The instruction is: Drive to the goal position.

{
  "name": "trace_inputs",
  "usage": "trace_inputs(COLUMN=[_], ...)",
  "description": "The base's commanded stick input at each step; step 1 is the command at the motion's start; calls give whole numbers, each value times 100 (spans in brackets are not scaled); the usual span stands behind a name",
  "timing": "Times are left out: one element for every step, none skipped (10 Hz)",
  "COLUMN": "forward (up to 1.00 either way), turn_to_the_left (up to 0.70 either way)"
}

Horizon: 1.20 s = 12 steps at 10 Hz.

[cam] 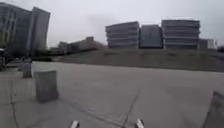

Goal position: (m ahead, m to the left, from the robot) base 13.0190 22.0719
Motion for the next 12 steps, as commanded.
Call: trace_inputs(forward=[100, 100, 100, 100, 100, 100, 100, 100, 100, 100, 100, 100], turn_to_the_left=[0, 0, 0, 0, 0, 0, 0, 15, 30, 37, 40, 11])
